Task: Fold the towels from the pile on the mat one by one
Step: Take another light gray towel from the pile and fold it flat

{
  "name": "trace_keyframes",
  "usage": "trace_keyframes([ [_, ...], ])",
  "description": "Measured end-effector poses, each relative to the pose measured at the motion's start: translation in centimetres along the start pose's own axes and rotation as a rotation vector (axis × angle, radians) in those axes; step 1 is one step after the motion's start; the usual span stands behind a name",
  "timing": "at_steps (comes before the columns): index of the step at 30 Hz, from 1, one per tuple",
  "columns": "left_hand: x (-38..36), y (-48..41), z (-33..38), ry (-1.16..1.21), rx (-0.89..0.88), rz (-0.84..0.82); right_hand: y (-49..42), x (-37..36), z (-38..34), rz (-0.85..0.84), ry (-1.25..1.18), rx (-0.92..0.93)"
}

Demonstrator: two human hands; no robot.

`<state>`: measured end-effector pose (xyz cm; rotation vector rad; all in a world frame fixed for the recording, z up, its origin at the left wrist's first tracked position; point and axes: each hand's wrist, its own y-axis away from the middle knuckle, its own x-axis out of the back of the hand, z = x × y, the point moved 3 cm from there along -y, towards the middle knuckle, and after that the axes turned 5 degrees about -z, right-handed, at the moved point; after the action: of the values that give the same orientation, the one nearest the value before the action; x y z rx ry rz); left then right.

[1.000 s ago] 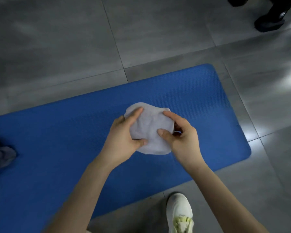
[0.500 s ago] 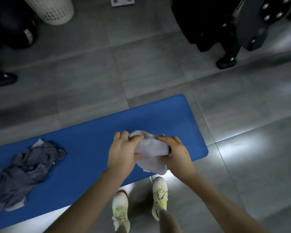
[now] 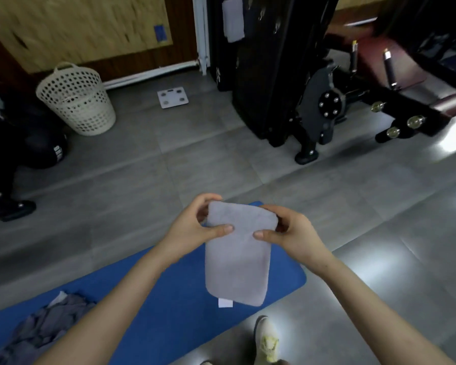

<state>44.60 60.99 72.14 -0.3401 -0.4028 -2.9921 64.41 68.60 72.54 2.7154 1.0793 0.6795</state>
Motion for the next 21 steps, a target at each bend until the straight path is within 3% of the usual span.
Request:
trace_keyframes([
  [3,-2.0,-2.4,3.1,0.136,-0.019,0.071,-0.7,4.4,-1.1,0.031,0.023,-0.003],
  [8,-5.4,-7.7,7.9,-0.026,-0.126,0.184,-3.4,12.6,-2.5,0.087,0.337,0.01],
  [13,-6.6,-14.1,11.9,-0.067,-0.153,0.225,-8.2,19.4,-3.5,0.056,0.418,0.029],
  [18,-3.5,-19.8,12.8,-0.094,-0.078,0.193,-15.1,22.4,-4.8,0.028,0.456,0.068],
  [21,1.5,-24.1,11.8,0.001,-0.046,0.314,-21.2,23.9,-5.8,0.073,0.481,0.086],
])
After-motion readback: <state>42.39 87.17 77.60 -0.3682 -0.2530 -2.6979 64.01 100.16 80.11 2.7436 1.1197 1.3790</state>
